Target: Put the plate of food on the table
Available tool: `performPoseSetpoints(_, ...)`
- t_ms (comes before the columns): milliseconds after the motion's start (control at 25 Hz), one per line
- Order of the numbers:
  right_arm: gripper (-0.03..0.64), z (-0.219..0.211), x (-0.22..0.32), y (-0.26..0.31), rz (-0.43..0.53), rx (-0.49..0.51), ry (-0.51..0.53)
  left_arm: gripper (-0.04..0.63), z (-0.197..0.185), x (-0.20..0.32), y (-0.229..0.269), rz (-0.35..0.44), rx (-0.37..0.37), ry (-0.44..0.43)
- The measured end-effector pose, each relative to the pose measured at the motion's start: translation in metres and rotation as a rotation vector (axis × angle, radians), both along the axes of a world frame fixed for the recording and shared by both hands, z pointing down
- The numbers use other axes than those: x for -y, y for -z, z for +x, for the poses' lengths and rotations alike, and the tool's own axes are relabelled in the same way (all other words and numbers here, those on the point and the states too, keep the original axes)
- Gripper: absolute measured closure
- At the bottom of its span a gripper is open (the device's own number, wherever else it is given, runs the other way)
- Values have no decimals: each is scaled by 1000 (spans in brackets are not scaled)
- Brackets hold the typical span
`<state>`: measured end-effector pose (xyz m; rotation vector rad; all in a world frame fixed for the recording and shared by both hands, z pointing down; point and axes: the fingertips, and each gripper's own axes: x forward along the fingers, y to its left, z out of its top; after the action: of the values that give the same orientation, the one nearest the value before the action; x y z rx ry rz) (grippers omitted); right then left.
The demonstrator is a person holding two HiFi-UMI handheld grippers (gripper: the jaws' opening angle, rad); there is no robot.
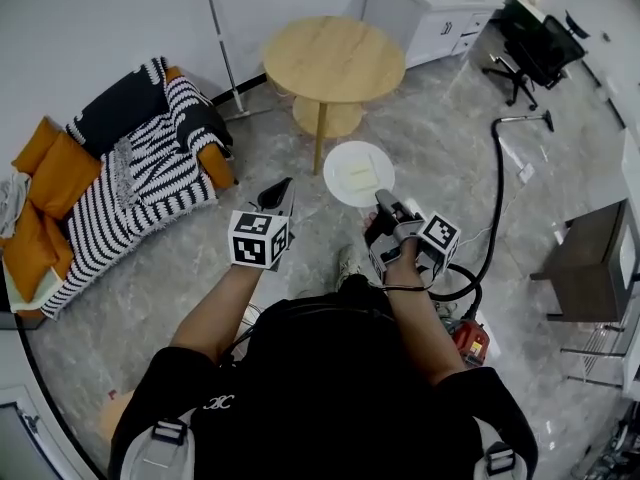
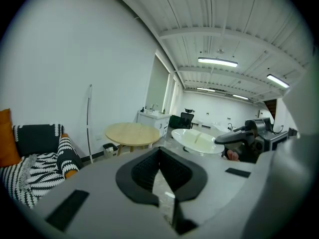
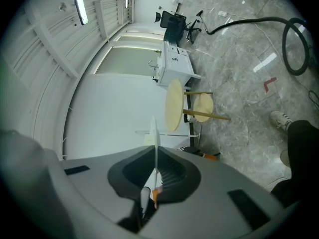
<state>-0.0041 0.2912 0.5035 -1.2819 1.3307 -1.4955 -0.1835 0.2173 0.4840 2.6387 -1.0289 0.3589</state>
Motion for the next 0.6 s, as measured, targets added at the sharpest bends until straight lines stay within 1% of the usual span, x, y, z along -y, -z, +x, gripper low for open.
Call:
performPoseSetpoints(280, 594, 9, 9, -5, 13, 5, 3, 586, 5, 10, -3, 10, 27, -5)
performPoseSetpoints(400, 594, 14, 23, -7, 20, 10, 12, 586, 8, 22, -4, 8, 38, 1)
performPoseSetpoints(520, 594, 22, 38, -8, 12, 6, 19, 586, 12, 38, -4, 0, 38, 13)
performPoseSetpoints(600, 594, 26, 50, -7, 24, 10, 27, 586, 16, 49, -6, -7, 35, 18)
